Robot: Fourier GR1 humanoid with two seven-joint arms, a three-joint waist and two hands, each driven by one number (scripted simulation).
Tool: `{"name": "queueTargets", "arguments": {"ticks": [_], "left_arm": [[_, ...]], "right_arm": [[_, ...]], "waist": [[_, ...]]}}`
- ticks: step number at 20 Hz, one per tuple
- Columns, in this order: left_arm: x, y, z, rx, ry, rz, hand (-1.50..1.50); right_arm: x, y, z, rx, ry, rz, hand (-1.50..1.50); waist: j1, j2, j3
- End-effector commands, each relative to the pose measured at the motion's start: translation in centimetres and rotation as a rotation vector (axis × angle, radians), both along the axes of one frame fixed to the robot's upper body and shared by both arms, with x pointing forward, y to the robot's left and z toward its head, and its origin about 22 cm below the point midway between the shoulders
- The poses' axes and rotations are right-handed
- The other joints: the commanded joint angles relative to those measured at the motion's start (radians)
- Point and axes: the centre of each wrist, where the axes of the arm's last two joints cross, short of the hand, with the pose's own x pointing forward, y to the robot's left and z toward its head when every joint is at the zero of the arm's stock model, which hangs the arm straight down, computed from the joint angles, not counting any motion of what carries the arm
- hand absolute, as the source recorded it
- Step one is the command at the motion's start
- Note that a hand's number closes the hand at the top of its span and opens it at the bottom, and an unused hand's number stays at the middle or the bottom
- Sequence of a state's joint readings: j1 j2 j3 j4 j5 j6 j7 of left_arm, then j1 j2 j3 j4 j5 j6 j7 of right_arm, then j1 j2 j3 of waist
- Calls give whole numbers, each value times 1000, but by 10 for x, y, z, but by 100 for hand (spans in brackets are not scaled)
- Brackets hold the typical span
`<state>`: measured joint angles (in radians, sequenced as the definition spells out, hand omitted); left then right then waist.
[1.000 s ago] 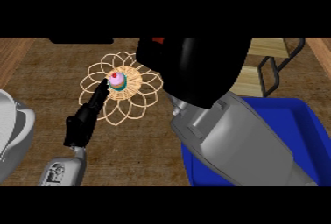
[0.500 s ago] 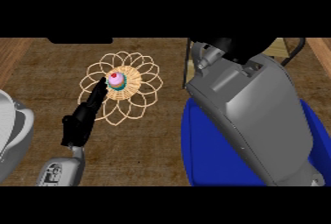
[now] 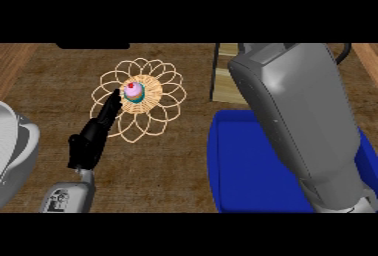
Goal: Pick the bell pepper from the tray and place it in the tiered shelf
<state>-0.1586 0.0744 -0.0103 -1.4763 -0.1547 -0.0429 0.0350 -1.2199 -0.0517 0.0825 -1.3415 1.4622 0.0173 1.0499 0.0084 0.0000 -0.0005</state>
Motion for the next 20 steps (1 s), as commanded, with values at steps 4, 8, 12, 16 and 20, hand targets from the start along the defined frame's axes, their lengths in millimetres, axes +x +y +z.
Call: {"name": "queueTargets", "arguments": {"ticks": [4, 8, 12, 16, 20], "left_arm": [[17, -1, -1, 0, -10, -4, 0], [4, -29, -1, 3, -5, -7, 0], [12, -16, -5, 0, -1, 6, 0], [5, -6, -6, -12, -5, -11, 0], [-6, 7, 2, 1, -7, 11, 0]], "right_arm": [[44, -34, -10, -103, -13, 2, 150], [56, -41, -44, -25, -34, -70, 150], [51, -52, -44, 189, -213, 78, 150], [72, -67, -30, 218, -221, 76, 150], [74, -86, -63, 199, -230, 99, 150]], "waist": [[1, 6, 0], [5, 4, 0], [5, 10, 1], [11, 6, 0], [5, 1, 0]]}}
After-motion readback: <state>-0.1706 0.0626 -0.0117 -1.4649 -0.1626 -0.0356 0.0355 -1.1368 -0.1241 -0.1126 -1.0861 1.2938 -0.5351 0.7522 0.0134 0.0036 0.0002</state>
